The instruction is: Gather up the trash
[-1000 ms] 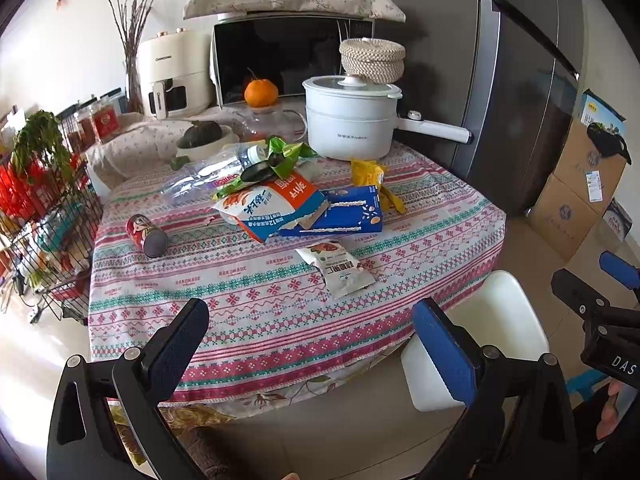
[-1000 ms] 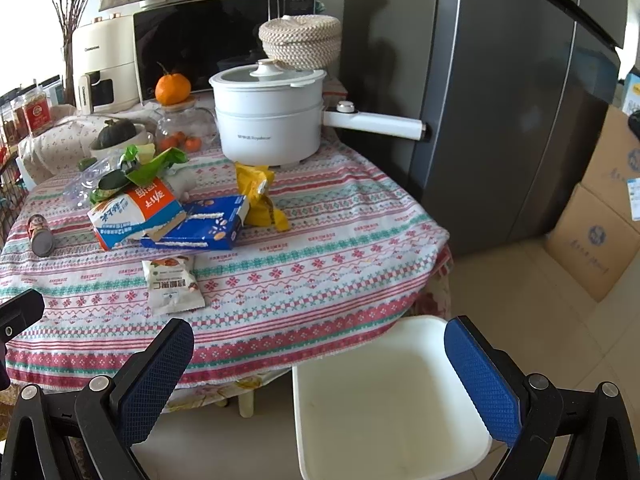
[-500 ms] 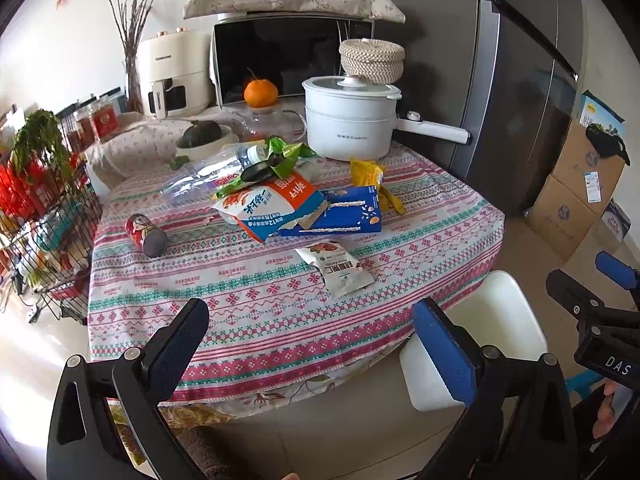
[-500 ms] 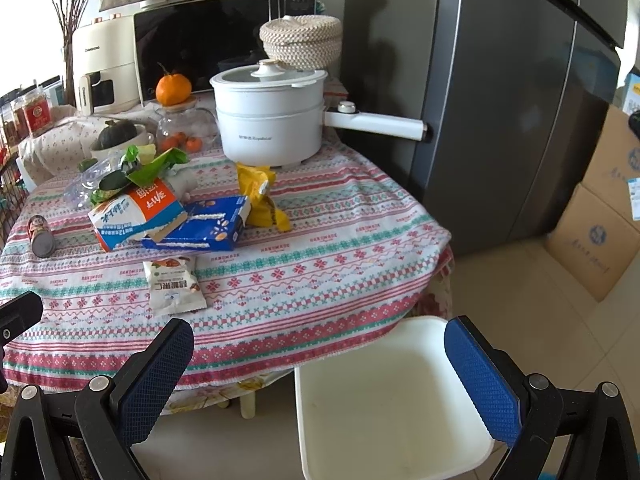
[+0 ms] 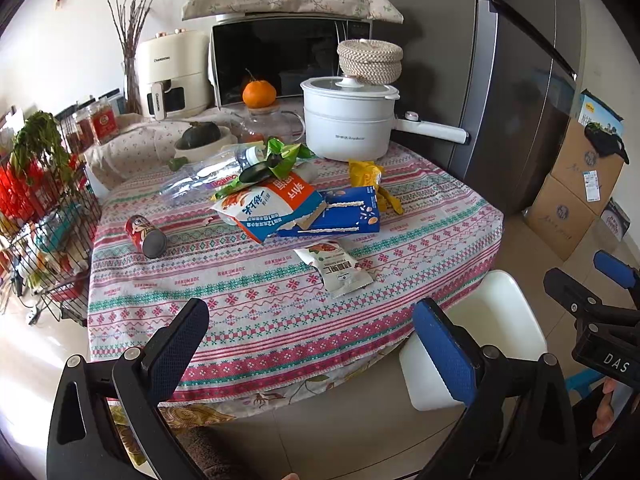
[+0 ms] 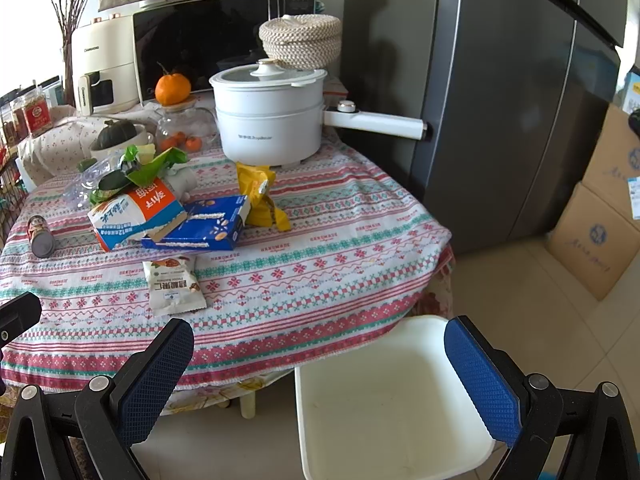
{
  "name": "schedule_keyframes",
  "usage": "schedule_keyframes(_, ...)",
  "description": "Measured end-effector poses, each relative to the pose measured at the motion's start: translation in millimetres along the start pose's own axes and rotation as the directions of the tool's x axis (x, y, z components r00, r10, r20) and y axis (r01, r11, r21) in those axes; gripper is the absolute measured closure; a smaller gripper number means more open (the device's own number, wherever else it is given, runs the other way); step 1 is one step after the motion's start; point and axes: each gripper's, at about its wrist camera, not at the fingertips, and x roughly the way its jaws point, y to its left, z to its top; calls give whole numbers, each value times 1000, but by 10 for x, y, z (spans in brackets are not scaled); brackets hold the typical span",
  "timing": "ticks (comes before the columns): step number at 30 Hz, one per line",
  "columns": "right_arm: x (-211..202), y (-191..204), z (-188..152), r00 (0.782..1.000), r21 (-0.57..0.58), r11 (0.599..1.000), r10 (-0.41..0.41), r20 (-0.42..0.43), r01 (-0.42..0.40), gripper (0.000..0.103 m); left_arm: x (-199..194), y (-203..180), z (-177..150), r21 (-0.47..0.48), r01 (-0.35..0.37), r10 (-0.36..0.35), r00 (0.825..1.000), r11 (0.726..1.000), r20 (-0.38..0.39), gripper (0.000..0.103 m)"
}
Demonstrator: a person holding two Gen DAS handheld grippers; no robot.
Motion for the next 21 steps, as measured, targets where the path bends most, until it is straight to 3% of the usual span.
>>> schedule_keyframes(21,43,11,-3,1000,-3,1000,-3,-6,3,0,-6,-19,3,-1,-2,2,1000,1000,3,0)
